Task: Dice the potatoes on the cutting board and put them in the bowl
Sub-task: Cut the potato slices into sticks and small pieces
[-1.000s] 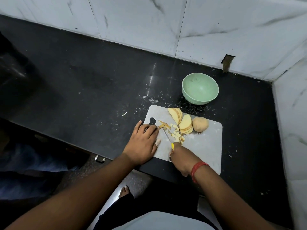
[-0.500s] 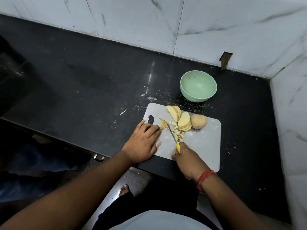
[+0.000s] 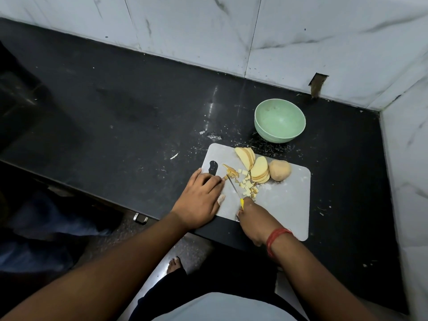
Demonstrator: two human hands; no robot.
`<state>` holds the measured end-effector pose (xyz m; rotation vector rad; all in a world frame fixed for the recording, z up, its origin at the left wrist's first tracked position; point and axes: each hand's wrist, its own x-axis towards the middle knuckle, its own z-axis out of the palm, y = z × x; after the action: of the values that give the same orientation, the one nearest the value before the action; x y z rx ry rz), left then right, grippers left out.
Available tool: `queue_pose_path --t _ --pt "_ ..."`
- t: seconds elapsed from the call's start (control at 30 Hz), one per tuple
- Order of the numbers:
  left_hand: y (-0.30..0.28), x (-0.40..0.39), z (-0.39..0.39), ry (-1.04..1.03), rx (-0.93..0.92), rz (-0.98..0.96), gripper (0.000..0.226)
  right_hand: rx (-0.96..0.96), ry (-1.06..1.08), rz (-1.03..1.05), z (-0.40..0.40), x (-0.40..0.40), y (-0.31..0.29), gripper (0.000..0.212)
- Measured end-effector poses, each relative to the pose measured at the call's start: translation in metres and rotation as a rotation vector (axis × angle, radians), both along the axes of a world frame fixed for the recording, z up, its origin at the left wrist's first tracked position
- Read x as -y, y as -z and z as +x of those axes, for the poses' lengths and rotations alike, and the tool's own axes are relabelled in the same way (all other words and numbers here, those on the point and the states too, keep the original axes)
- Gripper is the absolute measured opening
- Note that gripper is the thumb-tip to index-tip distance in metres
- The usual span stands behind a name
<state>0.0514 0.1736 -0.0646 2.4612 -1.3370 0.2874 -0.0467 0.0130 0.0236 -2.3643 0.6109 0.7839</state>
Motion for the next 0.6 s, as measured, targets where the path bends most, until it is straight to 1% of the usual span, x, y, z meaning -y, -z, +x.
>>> queue_pose_path --t 0.07,0.27,0.4,0.53,0.6 --pt "0.001 0.0 0.0 -0.002 0.008 0.003 0.044 -0.004 -0.016 -0.002 0.004 0.001 0.002 0.009" --pt "0.001 0.002 0.0 -0.021 0.023 0.02 0.046 -0.014 -0.029 -0.004 -0.005 0.006 0.002 0.008" --pt "0.001 0.002 0.002 -0.054 -0.004 0.032 0.05 -0.024 -0.009 -0.025 -0.021 0.01 0.004 0.007" --pt "0.001 0.001 0.001 -0.056 -0.019 0.018 0.052 0.062 0.021 0.017 -0.025 0.007 -0.003 0.005" --pt "0.0 0.0 0.0 -0.057 -0.009 0.007 0.051 0.091 0.032 0.036 -0.02 0.004 -0.008 0.01"
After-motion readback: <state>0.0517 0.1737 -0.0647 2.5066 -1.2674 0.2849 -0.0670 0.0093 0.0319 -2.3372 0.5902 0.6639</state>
